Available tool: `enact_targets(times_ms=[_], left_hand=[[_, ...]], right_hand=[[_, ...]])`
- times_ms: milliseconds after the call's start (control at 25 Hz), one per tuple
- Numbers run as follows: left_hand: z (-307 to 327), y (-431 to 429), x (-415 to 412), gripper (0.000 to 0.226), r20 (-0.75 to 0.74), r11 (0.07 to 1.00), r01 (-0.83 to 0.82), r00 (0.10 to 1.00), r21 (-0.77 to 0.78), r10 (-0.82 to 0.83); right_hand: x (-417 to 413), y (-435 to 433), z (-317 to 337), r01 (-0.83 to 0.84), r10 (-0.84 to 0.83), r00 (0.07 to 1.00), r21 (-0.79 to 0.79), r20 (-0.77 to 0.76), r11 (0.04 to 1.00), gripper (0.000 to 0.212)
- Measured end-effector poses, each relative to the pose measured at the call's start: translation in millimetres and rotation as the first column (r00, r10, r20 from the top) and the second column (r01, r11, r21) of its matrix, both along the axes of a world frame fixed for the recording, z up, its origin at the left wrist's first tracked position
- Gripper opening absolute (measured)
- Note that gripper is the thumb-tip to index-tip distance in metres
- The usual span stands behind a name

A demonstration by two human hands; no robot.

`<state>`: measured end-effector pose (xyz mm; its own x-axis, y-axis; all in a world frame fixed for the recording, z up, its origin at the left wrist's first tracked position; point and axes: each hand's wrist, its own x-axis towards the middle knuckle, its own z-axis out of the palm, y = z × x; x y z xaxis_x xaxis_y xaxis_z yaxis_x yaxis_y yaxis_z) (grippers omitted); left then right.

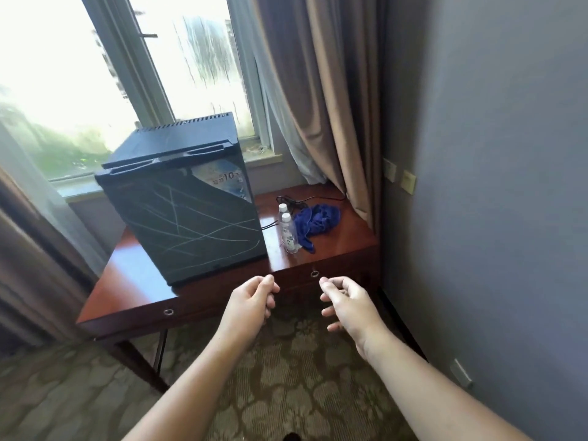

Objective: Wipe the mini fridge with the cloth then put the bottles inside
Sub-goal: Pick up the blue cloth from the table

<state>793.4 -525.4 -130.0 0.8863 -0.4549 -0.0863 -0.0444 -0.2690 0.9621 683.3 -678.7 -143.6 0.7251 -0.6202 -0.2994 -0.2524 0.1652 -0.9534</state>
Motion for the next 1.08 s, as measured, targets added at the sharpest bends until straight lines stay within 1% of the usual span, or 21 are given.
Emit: enact_targets(times_ms=[120,200,280,400,440,560,640,720,800,880,920,1000,1080], left_hand=[[-7.4,-39.4,82.3,0.034,-0.004,1.0,0.013,1.0,0.003,-0.013],[-17.1,-70.6,145.3,0.033,-0.02,0.999,0.039,0.999,0.029,-0.038],[-20.5,-95.2,187.1,0.033,-0.024,0.995,0.086,0.996,0.049,-0.085],[-30.6,-130.3,246.2,0.031,-0.051,0.987,0.099,0.994,0.123,-0.094],[-35.4,-143.4,264.7,0.029,-0.072,0.986,0.104,0.993,0.129,-0.095],[-48.8,-187.2,306.4,0.025,-0.1,0.975,0.135,0.988,0.175,-0.119],[-59.3,-229.4,330.7,0.021,-0.083,0.977,0.146,0.987,0.154,-0.134],[-68.1,-273.6,351.8,0.018,-0.061,0.978,0.109,0.993,0.175,-0.1],[-75.5,-315.7,373.6,0.012,-0.041,0.964,0.118,0.993,0.239,-0.111],[-85.6,-352.1,398.8,0.014,-0.092,0.941,0.146,0.988,0.304,-0.123],[-88.3,-363.8,409.7,0.016,-0.125,0.939,0.135,0.987,0.316,-0.099],[-91.9,-379.0,431.4,0.018,-0.133,0.944,0.083,0.99,0.32,-0.042],[-93.7,-385.3,451.0,0.018,-0.111,0.943,0.029,0.994,0.332,0.008]], right_hand=[[72.2,-43.8,-12.3,0.011,-0.013,0.999,-0.041,-0.051,0.999,0.02],[125.5,-74.4,-24.4,-0.003,-0.01,0.991,-0.094,-0.13,0.996,0.019],[162.2,-100.8,-34.8,-0.044,0.016,0.982,-0.145,-0.188,0.988,0.02],[212.0,-146.8,-55.9,-0.025,-0.026,0.962,-0.184,-0.27,0.983,0.022],[227.6,-164.7,-63.1,-0.035,-0.032,0.958,-0.226,-0.287,0.974,0.024],[275.4,-219.3,-84.3,-0.117,-0.024,0.942,-0.395,-0.334,0.911,0.034],[315.8,-260.4,-105.4,-0.178,0.018,0.942,-0.457,-0.334,0.872,0.042],[356.9,-298.0,-135.0,-0.279,0.08,0.922,-0.507,-0.378,0.816,0.049],[394.0,-329.5,-163.4,-0.413,0.16,0.872,-0.521,-0.463,0.747,0.058],[431.2,-357.0,-186.8,-0.534,0.217,0.802,-0.504,-0.557,0.678,0.07],[447.9,-365.4,-197.2,-0.591,0.246,0.762,-0.49,-0.598,0.641,0.078],[478.5,-373.7,-215.8,-0.699,0.311,0.671,-0.435,-0.673,0.568,0.093],[502.3,-371.5,-232.0,-0.798,0.381,0.558,-0.35,-0.737,0.49,0.103]])
